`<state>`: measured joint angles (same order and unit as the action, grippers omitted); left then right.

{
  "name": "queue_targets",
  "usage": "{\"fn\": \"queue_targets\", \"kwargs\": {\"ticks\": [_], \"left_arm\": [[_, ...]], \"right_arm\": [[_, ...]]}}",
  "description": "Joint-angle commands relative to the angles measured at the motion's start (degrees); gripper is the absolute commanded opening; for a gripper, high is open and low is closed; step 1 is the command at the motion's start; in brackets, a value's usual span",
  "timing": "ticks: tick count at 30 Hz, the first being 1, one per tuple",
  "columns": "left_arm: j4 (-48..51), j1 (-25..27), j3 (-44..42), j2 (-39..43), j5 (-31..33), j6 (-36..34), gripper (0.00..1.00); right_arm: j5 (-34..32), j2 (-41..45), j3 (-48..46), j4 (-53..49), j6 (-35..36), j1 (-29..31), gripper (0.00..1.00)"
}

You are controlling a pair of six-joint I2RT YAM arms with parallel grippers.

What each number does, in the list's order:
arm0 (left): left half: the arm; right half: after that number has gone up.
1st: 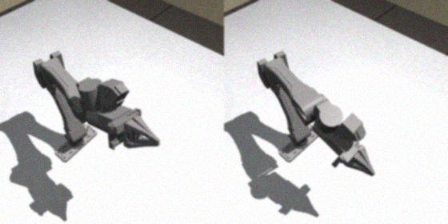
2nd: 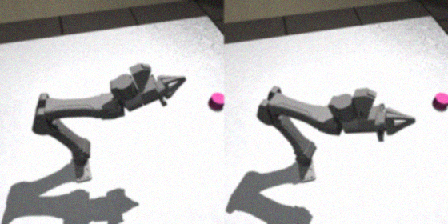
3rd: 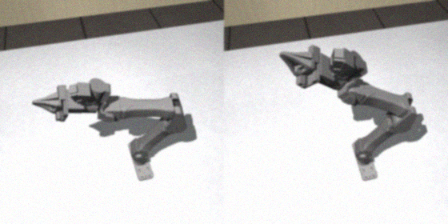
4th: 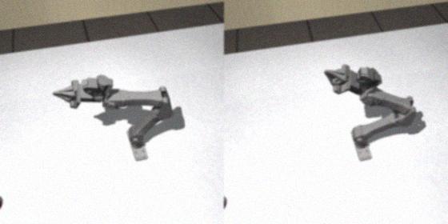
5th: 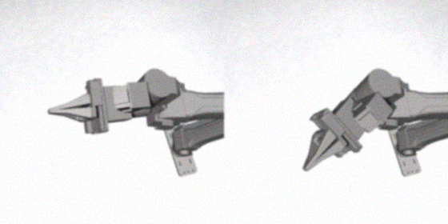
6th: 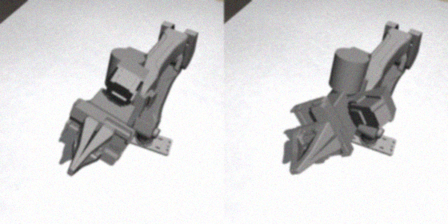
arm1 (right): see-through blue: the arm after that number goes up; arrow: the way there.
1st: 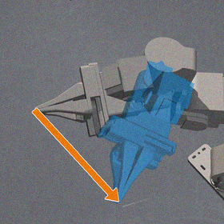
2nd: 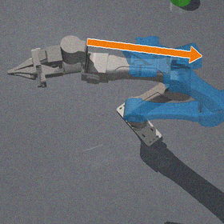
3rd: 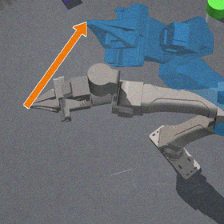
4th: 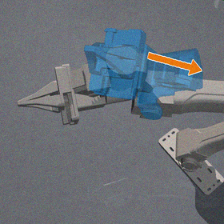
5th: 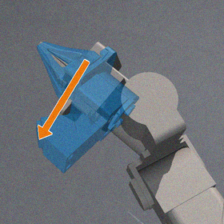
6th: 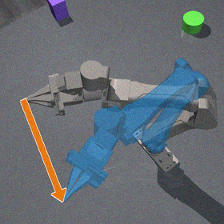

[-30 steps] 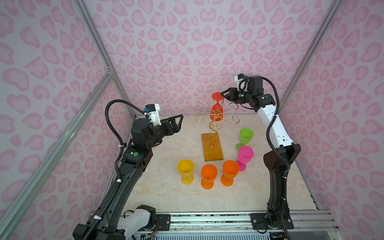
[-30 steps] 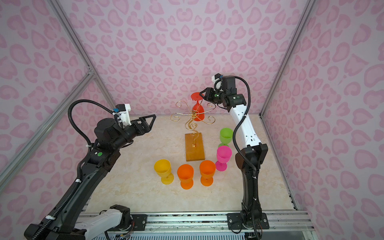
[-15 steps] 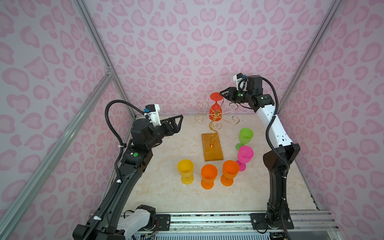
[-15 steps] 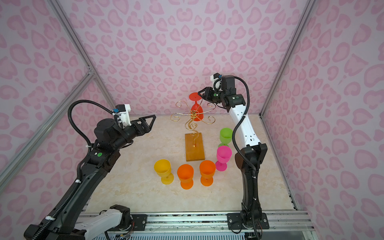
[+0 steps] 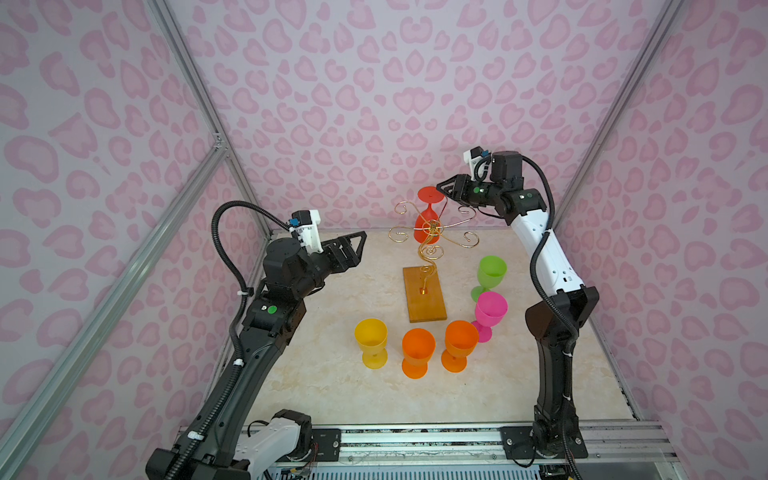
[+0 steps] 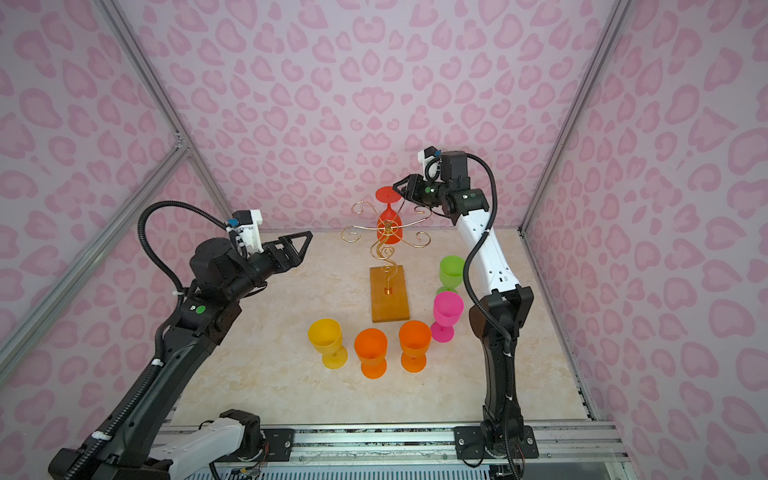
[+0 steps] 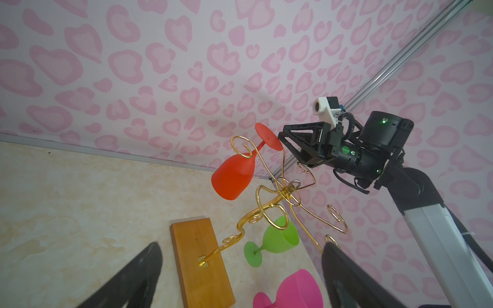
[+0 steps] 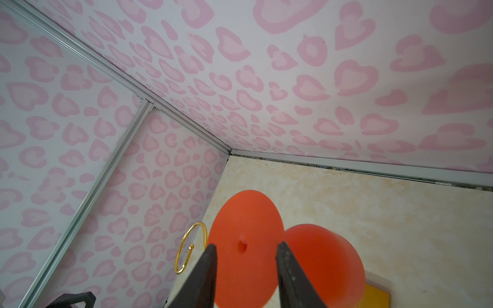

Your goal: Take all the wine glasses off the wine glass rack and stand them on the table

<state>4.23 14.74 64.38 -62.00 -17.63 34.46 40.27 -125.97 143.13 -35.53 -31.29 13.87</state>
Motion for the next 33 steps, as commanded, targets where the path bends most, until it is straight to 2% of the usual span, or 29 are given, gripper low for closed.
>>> {"fn": "queue_targets", "kwargs": {"ticks": [1,12,33], "left_arm": [[-1.33,0.02,-0.22,0.39,-0.39,-0.44,0.95],[-1.37,0.02,-0.31,0.56,-0.35,-0.53,0.95],[-1.58,-0.02,0.3,0.14,-1.25,-0.09,0.95]], "right_arm": [[-0.63,-0.77,-0.57,-0.64,0.09,0.06,0.39],[-1.39,-0.94,-0.24,-1.2,0.0,0.01,0.39],[1.48,-1.56,2.26,-6.97,1.49,0.17,0.39]]}}
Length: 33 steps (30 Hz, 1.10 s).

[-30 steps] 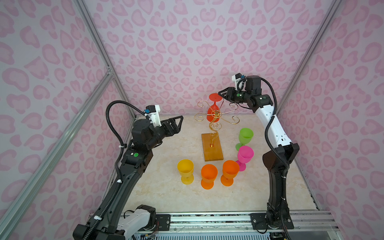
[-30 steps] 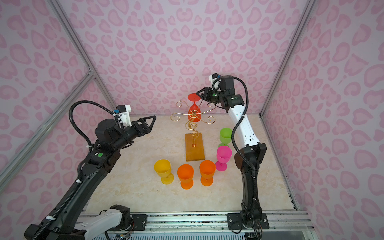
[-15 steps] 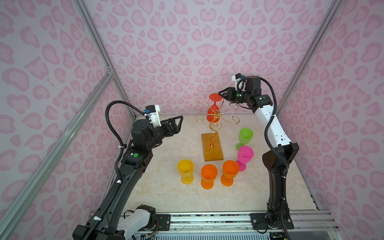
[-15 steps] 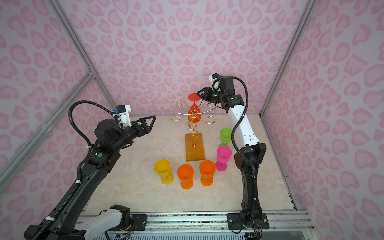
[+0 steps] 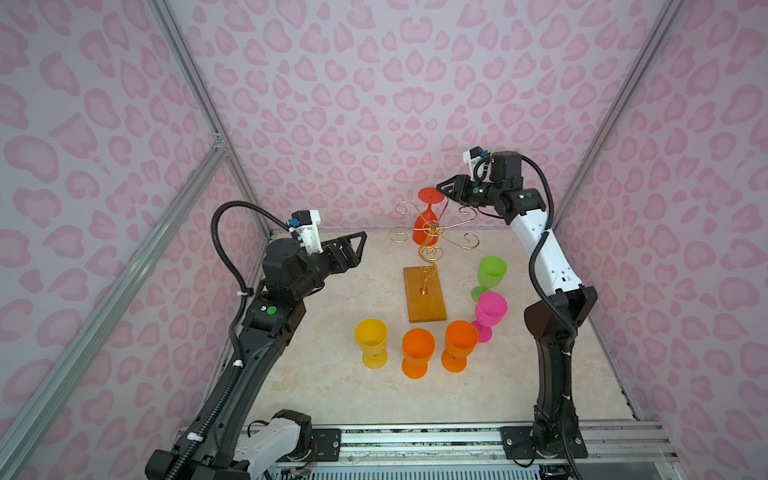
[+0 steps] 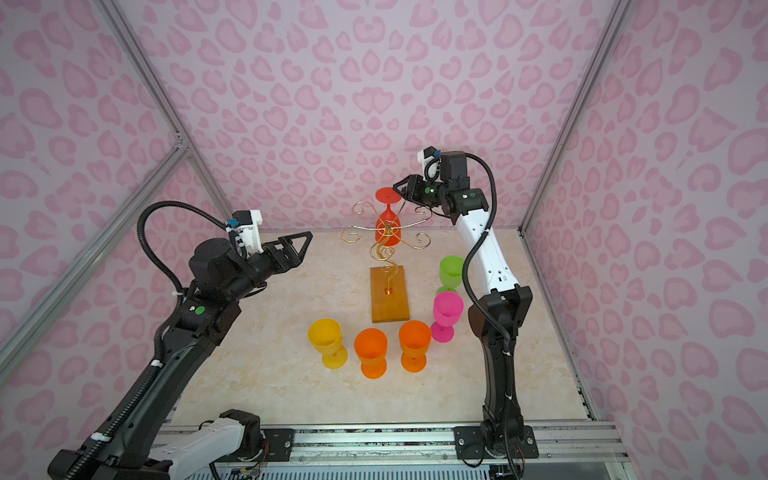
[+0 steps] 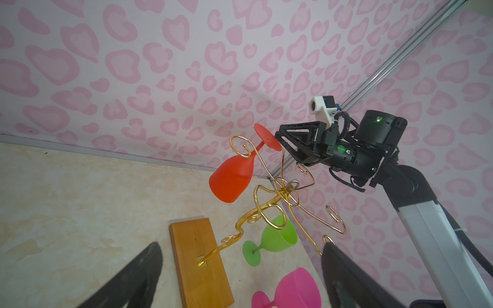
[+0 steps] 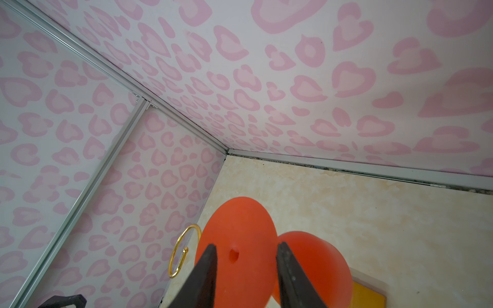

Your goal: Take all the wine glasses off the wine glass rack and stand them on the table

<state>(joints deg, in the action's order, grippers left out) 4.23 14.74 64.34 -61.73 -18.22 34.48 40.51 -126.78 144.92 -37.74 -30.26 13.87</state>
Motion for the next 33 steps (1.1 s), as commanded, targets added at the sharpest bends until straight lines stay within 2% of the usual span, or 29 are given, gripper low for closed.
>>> {"fn": "queue_targets", "kwargs": {"ticks": [1,9,16,33], "left_arm": [[-1.59,0.01,0.35,-0.14,-0.68,-0.11,0.95],[-1.59,-0.02,0.26,-0.18,-0.68,-0.2,0.95],[-1.63,0.01,-0.09,0.03,-0.68,-0.29,0.95],[-1.88,0.01,-0.41,0.12,-0.68,0.02,0.95]], "right_arm": [[1.24,-0.68,0.9,-5.21,0.47,0.17,0.39],[0.18,0.01,2.78,-6.29,0.55,-0.09,0.4],[0.01,-0.33,4.4,-8.07,0.73,-0.24,0.44],[2.63,-1.14,5.61,-10.03,1.11,-0.08,0.49]]}}
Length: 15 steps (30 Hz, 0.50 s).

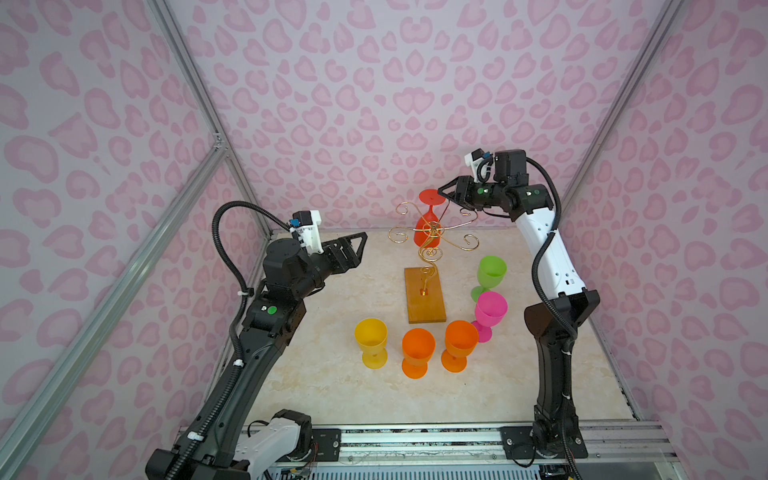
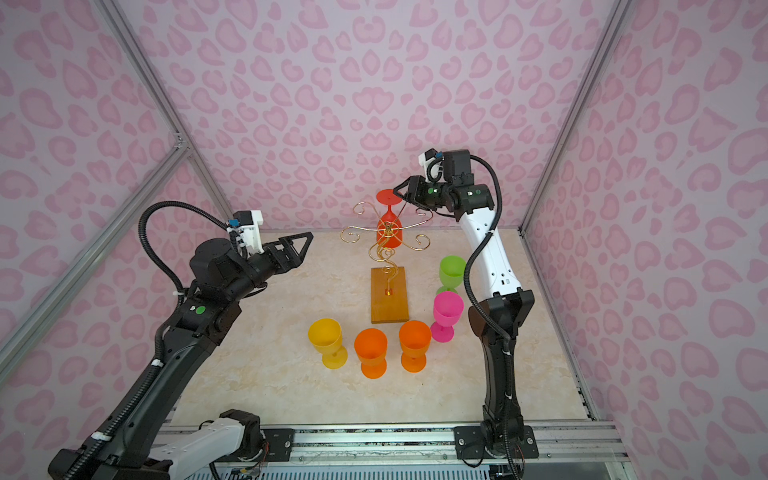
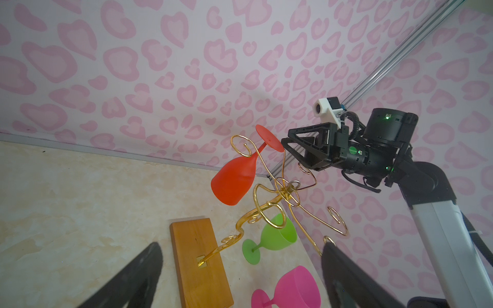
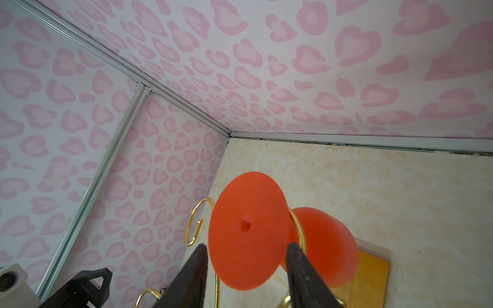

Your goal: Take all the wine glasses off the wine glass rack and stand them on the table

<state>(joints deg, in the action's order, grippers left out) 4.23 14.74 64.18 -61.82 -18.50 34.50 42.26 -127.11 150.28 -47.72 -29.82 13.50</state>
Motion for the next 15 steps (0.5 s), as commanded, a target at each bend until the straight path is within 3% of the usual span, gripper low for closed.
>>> {"fn": "queue_targets", "kwargs": {"ticks": [1,15], "left_arm": [[-1.94,-0.06,-0.26,0.28,-0.37,-0.08,0.95],[-1.85,-0.02,-0.33,0.47,-0.31,-0.03,0.95]], "right_arm": [[1.05,-0.93,0.2,0.15,0.6,0.38,0.49],[2.73,-1.12,0.11,0.33,0.42,1.35,0.5]]}}
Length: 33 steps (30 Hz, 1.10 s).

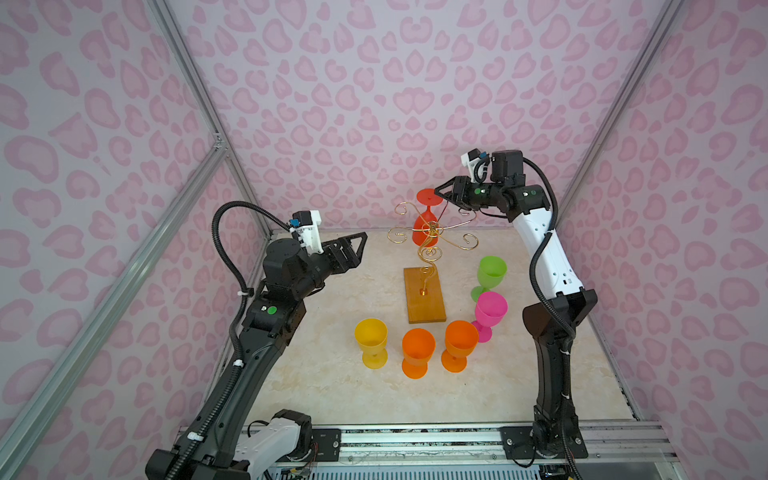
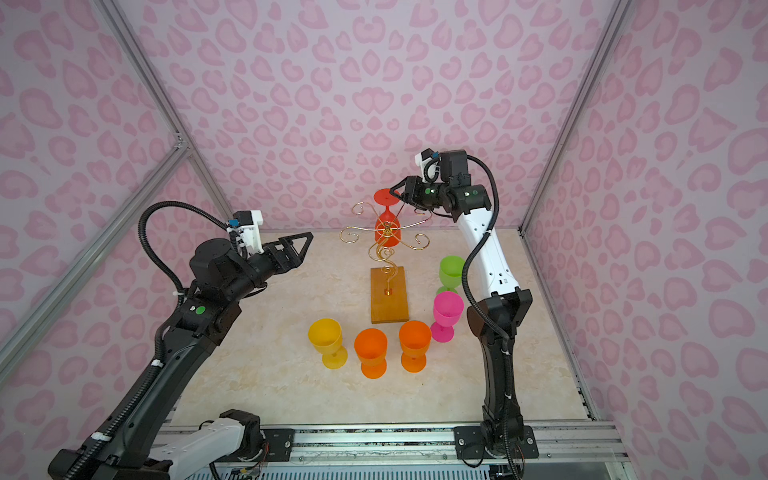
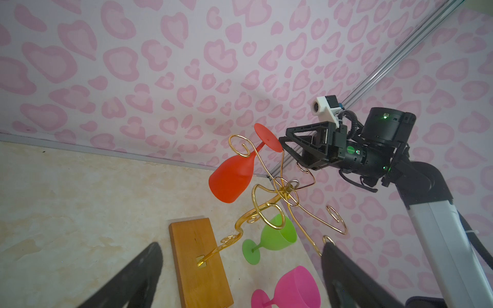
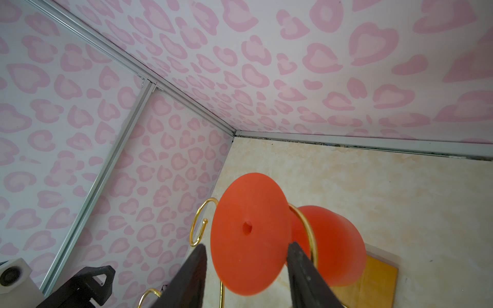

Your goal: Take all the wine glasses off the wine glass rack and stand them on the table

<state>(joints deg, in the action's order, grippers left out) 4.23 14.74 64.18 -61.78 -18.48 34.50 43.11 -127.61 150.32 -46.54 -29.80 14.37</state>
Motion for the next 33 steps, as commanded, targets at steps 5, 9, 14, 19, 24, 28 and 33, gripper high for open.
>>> {"fn": "queue_targets", "kwargs": {"ticks": [5,9,14,19,24,28,33], "left_arm": [[-1.94,0.0,-0.54,0.58,-0.33,0.04,0.95],[-1.88,0.02,-0.72,0.69,-0.24,0.04,0.95],[-1.94,0.01,-0.77,0.78,-0.24,-0.05,0.95],[-1.94,0.02,-0.74,0.78,-0.33,-0.05,0.95],[-1.94,0.02,-0.77,0.78,-0.42,-0.05,0.95],[-1.94,0.02,-0.72,0.69,-0.49,-0.05,0.95],[-1.94,0.0,-0.64,0.7,-0.5,-0.07,0.94]], "right_arm": [[2.39,-0.03,-1.38,0.82,-0.37,0.64,0.5],[2.26,0.79,-3.17,2.94,-1.29,0.9,0.5],[2.67,0.7,-3.64,4.49,-2.72,0.99,0.5],[2.88,0.44,-3.64,4.81,-3.57,1.39,0.5],[3.32,0.61,-3.63,4.94,-4.43,1.79,0.5],[4.08,0.44,-3.64,5.3,-5.45,1.87,0.5],[4.57,0.26,-3.69,5.77,-6.26,1.96,0.5]]}}
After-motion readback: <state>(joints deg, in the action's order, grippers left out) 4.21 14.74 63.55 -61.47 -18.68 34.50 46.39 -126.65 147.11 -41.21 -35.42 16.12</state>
